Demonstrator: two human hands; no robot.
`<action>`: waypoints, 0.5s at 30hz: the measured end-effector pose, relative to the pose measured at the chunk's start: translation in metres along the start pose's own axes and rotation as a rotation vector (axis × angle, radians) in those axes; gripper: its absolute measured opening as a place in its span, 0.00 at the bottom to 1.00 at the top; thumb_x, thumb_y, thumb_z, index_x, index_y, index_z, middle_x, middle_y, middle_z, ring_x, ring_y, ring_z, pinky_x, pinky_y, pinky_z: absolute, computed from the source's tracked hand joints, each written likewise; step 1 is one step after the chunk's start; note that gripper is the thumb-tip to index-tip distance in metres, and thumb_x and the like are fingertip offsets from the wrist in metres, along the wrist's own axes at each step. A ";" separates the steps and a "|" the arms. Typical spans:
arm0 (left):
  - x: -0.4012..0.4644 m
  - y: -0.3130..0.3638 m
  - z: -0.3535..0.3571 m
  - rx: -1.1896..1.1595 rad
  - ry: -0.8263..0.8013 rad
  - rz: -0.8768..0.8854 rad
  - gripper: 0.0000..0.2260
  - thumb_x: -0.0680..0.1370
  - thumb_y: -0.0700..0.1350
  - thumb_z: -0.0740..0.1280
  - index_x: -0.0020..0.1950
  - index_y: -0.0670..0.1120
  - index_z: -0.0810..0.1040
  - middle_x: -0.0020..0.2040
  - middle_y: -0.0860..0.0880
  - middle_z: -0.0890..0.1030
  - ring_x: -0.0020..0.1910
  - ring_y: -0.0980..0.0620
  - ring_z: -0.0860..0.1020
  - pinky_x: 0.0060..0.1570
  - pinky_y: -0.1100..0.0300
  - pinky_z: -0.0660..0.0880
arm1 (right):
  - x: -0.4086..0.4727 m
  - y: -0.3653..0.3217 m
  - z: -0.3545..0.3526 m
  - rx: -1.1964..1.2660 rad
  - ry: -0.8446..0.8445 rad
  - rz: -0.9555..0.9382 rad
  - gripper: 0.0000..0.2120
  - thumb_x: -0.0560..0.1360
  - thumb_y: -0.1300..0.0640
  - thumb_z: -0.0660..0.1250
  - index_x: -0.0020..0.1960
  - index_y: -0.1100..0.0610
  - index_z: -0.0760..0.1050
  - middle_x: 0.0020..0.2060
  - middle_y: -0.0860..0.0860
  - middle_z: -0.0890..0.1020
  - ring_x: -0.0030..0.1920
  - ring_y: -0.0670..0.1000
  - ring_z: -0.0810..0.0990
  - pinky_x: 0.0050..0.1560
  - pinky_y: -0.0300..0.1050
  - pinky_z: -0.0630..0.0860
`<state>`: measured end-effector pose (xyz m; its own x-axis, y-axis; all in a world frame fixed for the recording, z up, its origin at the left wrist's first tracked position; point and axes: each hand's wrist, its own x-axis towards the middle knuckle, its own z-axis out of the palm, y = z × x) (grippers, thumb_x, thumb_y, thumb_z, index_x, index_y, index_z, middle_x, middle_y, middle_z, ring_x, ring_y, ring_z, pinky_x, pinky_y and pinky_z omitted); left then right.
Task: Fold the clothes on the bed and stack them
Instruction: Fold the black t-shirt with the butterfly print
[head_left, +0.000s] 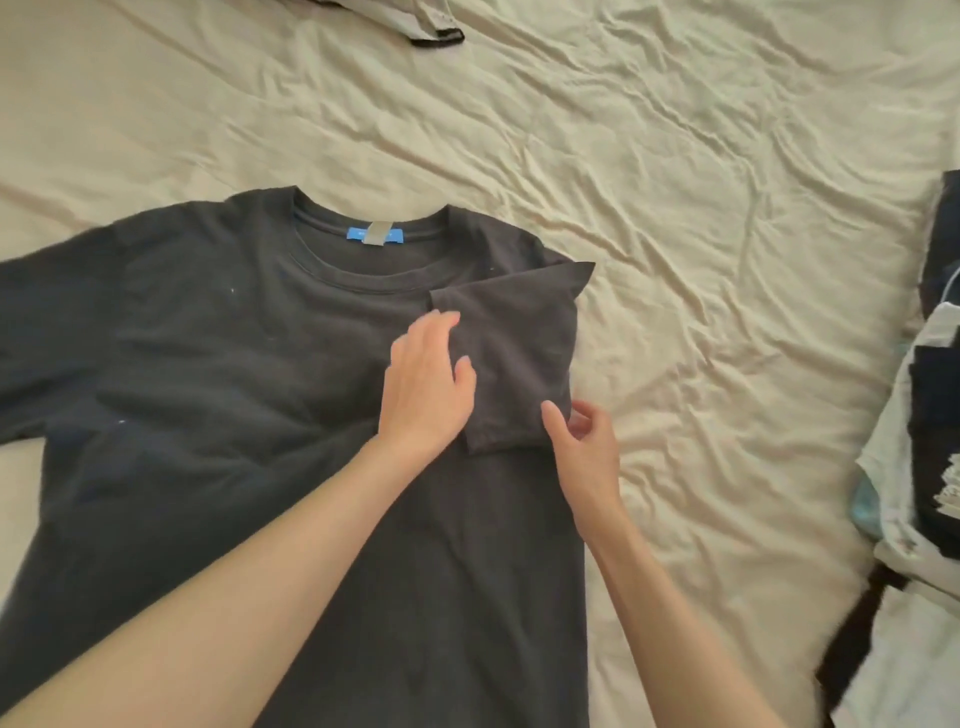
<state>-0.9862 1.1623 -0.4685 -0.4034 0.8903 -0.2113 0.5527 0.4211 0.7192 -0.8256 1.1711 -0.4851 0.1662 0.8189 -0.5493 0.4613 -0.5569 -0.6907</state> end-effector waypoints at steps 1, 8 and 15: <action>0.013 0.000 -0.002 0.053 -0.063 0.028 0.23 0.79 0.43 0.61 0.74 0.47 0.61 0.74 0.47 0.62 0.72 0.46 0.60 0.69 0.50 0.62 | 0.002 -0.002 0.002 0.025 -0.021 0.031 0.20 0.74 0.48 0.68 0.62 0.55 0.71 0.54 0.49 0.78 0.55 0.49 0.76 0.59 0.47 0.72; 0.064 0.025 0.005 0.382 -0.046 -0.009 0.23 0.78 0.49 0.61 0.72 0.50 0.62 0.69 0.45 0.64 0.67 0.44 0.63 0.62 0.48 0.62 | 0.005 0.013 -0.003 -0.020 -0.060 0.088 0.10 0.73 0.52 0.68 0.42 0.58 0.72 0.39 0.51 0.77 0.43 0.53 0.77 0.45 0.48 0.74; 0.107 0.080 0.038 0.346 -0.337 0.066 0.23 0.75 0.67 0.58 0.55 0.49 0.76 0.54 0.50 0.79 0.60 0.48 0.73 0.59 0.51 0.65 | 0.012 0.030 -0.007 0.216 -0.127 0.121 0.08 0.70 0.52 0.73 0.39 0.52 0.75 0.39 0.42 0.80 0.42 0.39 0.78 0.44 0.38 0.76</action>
<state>-0.9575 1.2972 -0.4588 -0.1320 0.8996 -0.4164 0.8022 0.3437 0.4882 -0.8034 1.1651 -0.5095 0.0922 0.7284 -0.6789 0.2458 -0.6774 -0.6934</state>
